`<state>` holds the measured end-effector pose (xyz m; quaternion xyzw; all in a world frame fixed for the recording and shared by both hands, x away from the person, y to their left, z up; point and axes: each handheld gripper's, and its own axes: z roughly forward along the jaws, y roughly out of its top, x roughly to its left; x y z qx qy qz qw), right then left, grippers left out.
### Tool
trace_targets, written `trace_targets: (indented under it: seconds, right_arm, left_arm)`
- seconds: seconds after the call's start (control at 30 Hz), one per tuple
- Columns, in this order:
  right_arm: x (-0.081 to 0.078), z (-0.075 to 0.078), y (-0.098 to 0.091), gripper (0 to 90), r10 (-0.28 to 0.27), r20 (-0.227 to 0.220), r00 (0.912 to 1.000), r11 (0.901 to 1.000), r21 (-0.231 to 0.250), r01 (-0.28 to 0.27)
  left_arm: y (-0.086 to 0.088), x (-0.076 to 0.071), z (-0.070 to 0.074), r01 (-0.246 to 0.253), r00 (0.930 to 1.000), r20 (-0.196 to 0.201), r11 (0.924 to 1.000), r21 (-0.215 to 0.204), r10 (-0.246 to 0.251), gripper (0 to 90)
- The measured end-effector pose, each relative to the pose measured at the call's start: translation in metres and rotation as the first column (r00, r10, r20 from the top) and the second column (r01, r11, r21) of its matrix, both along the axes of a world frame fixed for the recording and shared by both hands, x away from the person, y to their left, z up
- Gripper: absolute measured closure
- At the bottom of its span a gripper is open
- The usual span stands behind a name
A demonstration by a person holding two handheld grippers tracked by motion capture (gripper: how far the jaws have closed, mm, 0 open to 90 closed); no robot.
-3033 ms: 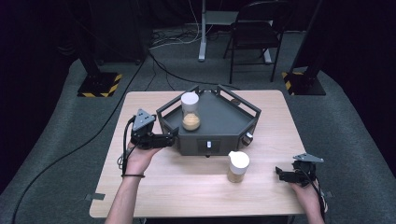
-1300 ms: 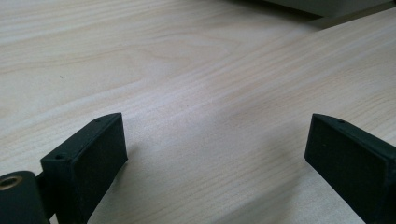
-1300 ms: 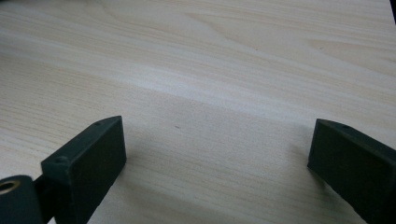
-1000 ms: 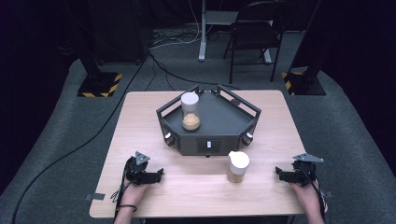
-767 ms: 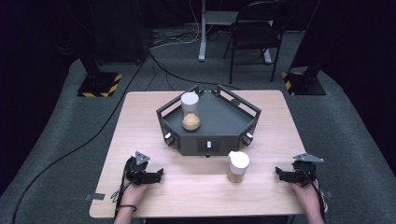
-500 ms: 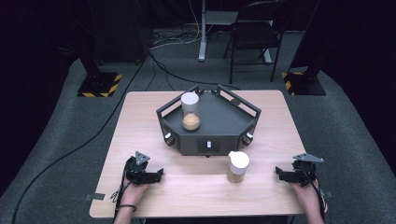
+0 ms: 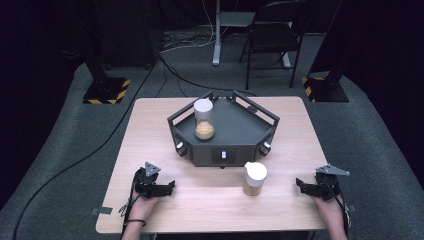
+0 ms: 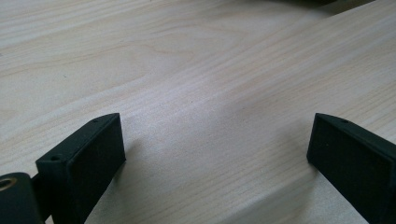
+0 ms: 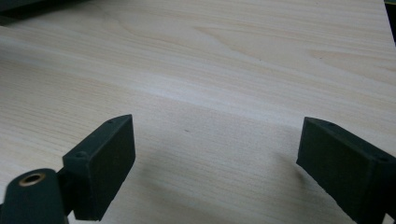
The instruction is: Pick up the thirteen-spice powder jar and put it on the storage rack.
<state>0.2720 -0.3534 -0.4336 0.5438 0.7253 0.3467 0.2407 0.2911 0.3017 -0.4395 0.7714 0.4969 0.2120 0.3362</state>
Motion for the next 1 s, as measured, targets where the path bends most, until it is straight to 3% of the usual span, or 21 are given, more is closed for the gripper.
trace_targets:
  seconds: [0.23, 0.5, 1.0]
  right_arm:
    - [-0.004, 0.004, -0.003, 8.6, 0.029, 0.018, 0.9994, 0.9986, 0.044, -0.030]
    - [-0.010, 0.014, 0.001, 8.0, 0.071, 0.054, 0.9960, 0.9954, 0.061, -0.075]
    - [-0.024, 0.031, 0.010, 4.2, 0.131, 0.136, 0.9821, 0.9789, 0.139, -0.150]
  left_arm:
    - [0.000, 0.000, 0.000, 0.000, 1.0000, 0.000, 1.0000, 0.000, 0.000, 3.4]
    - [0.000, 0.000, 0.000, 0.000, 1.0000, 0.000, 1.0000, 0.000, 0.000, 3.3]
    - [0.000, 0.000, 0.000, 0.000, 1.0000, -0.001, 1.0000, 0.000, 0.000, 3.3]
